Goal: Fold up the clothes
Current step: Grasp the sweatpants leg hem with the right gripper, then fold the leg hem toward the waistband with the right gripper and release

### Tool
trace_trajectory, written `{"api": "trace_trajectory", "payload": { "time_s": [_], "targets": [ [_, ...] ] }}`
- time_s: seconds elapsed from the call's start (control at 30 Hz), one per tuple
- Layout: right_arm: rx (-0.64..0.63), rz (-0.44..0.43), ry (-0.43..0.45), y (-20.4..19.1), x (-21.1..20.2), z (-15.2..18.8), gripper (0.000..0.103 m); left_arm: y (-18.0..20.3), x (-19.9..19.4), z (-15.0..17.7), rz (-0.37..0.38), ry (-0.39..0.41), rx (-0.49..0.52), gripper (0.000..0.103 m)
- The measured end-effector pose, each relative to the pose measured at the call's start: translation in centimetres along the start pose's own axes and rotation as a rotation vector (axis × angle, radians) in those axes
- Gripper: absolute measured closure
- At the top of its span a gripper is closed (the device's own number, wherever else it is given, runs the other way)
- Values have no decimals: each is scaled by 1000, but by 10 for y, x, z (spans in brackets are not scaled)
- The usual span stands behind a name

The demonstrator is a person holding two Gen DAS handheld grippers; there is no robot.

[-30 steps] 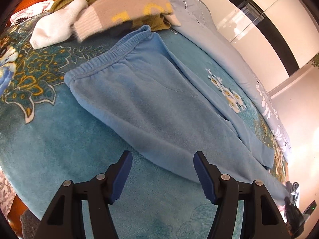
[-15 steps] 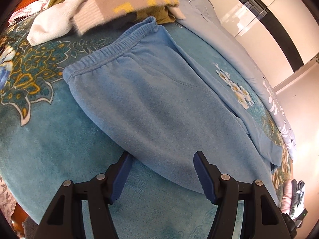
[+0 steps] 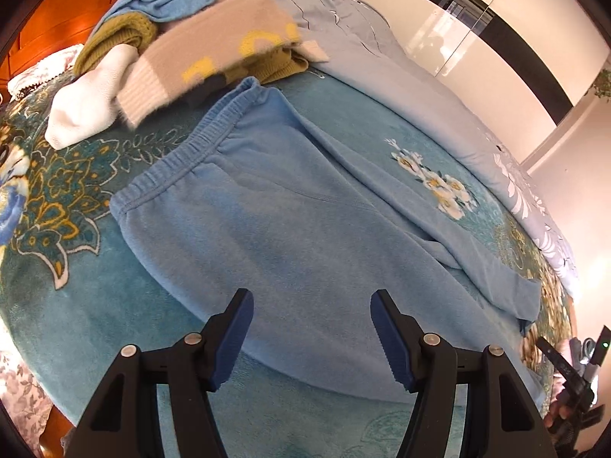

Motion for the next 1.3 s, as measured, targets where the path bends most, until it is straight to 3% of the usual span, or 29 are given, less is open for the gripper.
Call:
{"api": "trace_trajectory", "payload": {
  "time_s": [0.17, 0.3, 0.33, 0.37, 0.4, 0.47, 0.67, 0.8, 1.03, 1.1, 1.17, 1.3],
  "targets": [
    [-144, 114, -28, -16, 31, -13, 59, 11, 5, -11, 1, 22, 23, 35],
    [-137, 108, -22, -15, 36, -17, 59, 15, 15, -23, 10, 26, 31, 35],
    [-127, 107, -15, -14, 36, -18, 68, 17, 18, -27, 11, 27, 37, 35],
    [-113, 97, -9, -13, 35, -21, 88, 19, 21, -31, 14, 30, 41, 35],
    [-93, 75, -4, -12, 34, -25, 94, 22, 23, -36, 17, 33, 45, 35],
    [-57, 24, 9, -10, 27, -37, 96, 28, 28, -47, 25, 40, 65, 35],
    [-31, -4, 81, 2, 2, -126, 97, 55, 41, -88, 34, 79, 165, 35],
    [-17, 57, 27, 10, 40, -182, 96, 56, 57, -95, 44, 84, 174, 35],
    [135, 95, -79, 20, 131, -229, 94, 36, 71, -90, 59, 77, 143, 35],
    [141, 117, -67, 24, 138, -238, 86, 29, 69, -91, 52, 88, 133, 35],
    [130, 167, -43, 30, 137, -243, 67, 21, 69, -91, 42, 93, 125, 35],
    [156, 163, -27, 45, 131, -234, 67, 9, 70, -91, 47, 86, 107, 35]
  ]
}}
Point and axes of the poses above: each gripper's, at about its wrist camera, not at the fingertips, and x roughly the way its jaws point, y to its right, z to its underside, the point moved 5 cm from there along x, roughly the way its jaws point, and after that the axes turned 4 degrees about -x, right-handed, at the moved point
